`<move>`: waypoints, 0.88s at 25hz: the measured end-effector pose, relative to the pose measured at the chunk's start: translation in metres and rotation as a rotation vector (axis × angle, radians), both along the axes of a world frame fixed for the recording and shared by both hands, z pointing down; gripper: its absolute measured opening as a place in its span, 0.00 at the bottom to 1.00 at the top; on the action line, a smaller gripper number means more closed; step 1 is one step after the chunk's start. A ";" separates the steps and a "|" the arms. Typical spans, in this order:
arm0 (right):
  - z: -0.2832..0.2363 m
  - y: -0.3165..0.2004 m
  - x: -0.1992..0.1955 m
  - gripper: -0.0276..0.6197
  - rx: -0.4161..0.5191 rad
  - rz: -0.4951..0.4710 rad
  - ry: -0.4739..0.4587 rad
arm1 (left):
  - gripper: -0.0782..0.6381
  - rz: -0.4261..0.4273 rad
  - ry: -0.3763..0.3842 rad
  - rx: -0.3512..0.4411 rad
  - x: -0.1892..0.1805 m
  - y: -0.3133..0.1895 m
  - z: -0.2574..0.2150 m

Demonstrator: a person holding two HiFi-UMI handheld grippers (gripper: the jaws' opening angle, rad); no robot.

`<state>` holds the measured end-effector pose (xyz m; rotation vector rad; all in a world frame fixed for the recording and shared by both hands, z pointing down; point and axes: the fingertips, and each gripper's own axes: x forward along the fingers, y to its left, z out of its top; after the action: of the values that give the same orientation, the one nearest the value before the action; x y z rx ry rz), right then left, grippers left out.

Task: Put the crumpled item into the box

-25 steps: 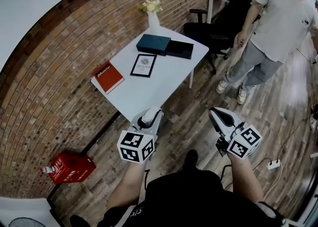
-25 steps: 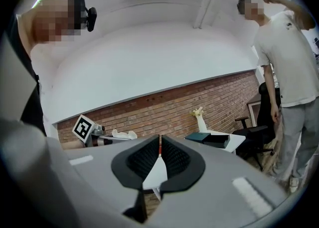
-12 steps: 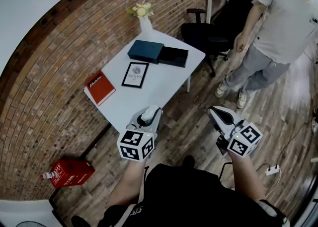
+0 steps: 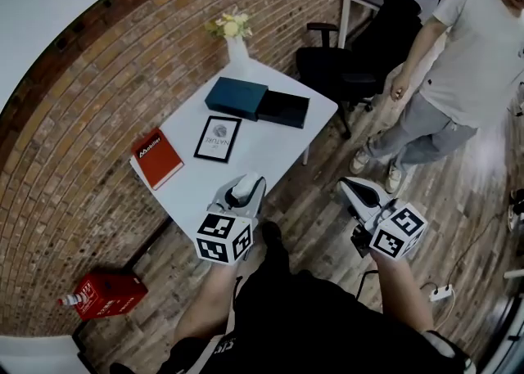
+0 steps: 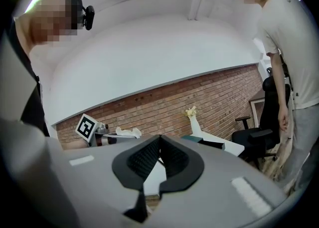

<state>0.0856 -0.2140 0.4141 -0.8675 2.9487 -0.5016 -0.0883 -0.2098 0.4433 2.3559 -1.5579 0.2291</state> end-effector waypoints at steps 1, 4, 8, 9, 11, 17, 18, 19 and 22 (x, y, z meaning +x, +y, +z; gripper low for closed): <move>0.000 -0.008 -0.004 0.04 0.002 -0.003 0.007 | 0.21 0.005 0.004 0.004 -0.003 -0.009 0.000; -0.001 -0.040 -0.018 0.04 0.016 0.010 0.027 | 0.21 0.015 0.019 0.018 -0.015 -0.043 0.002; -0.013 -0.090 -0.045 0.04 0.035 0.029 0.035 | 0.21 0.033 0.031 0.028 -0.038 -0.091 0.000; -0.015 -0.101 -0.053 0.04 0.036 0.024 0.040 | 0.21 0.042 0.030 0.029 -0.043 -0.103 -0.001; -0.014 -0.122 -0.069 0.04 0.032 0.020 0.056 | 0.21 0.054 0.034 0.029 -0.053 -0.126 -0.001; -0.007 -0.169 -0.104 0.04 -0.002 0.034 0.089 | 0.21 0.090 0.062 0.018 -0.077 -0.175 0.005; -0.005 -0.174 -0.108 0.04 -0.006 0.034 0.094 | 0.21 0.094 0.064 0.015 -0.081 -0.182 0.007; -0.003 -0.179 -0.112 0.04 -0.010 0.034 0.098 | 0.21 0.095 0.068 0.010 -0.083 -0.189 0.010; 0.005 -0.192 -0.111 0.04 -0.028 0.033 0.108 | 0.21 0.100 0.088 -0.010 -0.082 -0.206 0.017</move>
<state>-0.0257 -0.4064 0.4196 -0.9753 3.0252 -0.5112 -0.1703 -0.4157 0.4603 2.4044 -1.3984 0.1533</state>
